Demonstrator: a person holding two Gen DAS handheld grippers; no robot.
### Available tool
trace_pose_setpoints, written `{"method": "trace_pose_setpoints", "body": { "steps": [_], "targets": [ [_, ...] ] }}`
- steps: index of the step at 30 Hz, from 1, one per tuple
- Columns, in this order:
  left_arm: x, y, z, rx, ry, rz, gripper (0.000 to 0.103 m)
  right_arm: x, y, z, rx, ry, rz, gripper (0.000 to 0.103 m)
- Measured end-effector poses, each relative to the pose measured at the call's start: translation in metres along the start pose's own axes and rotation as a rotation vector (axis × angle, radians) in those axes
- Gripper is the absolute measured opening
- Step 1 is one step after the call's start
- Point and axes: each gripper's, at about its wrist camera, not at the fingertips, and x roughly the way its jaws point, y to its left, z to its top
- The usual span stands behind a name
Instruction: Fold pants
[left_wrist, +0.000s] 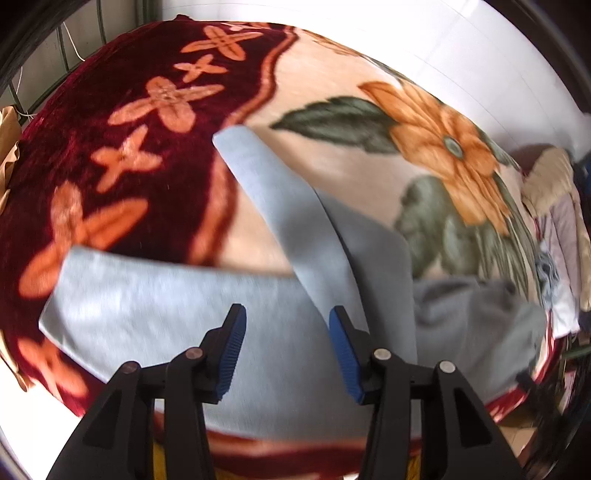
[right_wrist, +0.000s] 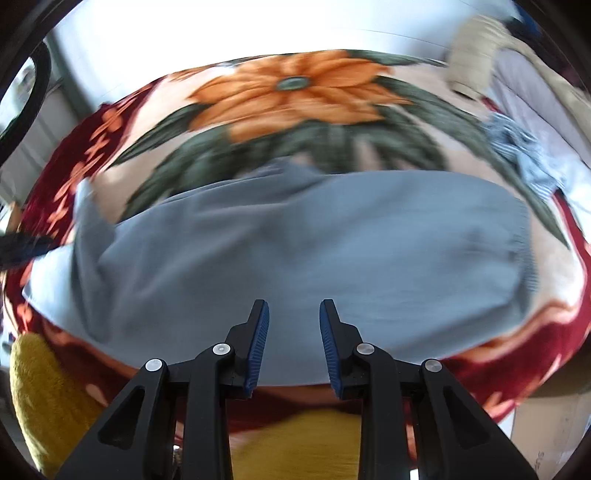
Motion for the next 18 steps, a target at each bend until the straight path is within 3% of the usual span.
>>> {"method": "trace_pose_setpoints", "body": {
  "steps": [5,8,12,18],
  "targets": [
    [0.020,0.003,0.037,-0.064,0.013,-0.056,0.050,0.021,0.047,-0.005,-0.003,0.037,0.089,0.029],
    [0.031,0.004,0.059,-0.077,0.002,-0.039,0.053,0.032,0.064,-0.010,0.002,0.067,0.133,0.029],
    [0.045,0.012,0.081,-0.106,0.013,-0.009,0.053,0.043,0.074,-0.013,0.004,0.087,0.151,0.029],
    [0.049,0.015,0.097,-0.152,0.013,-0.042,0.059,0.059,0.080,-0.020,0.005,0.118,0.162,0.029]
  ]
}}
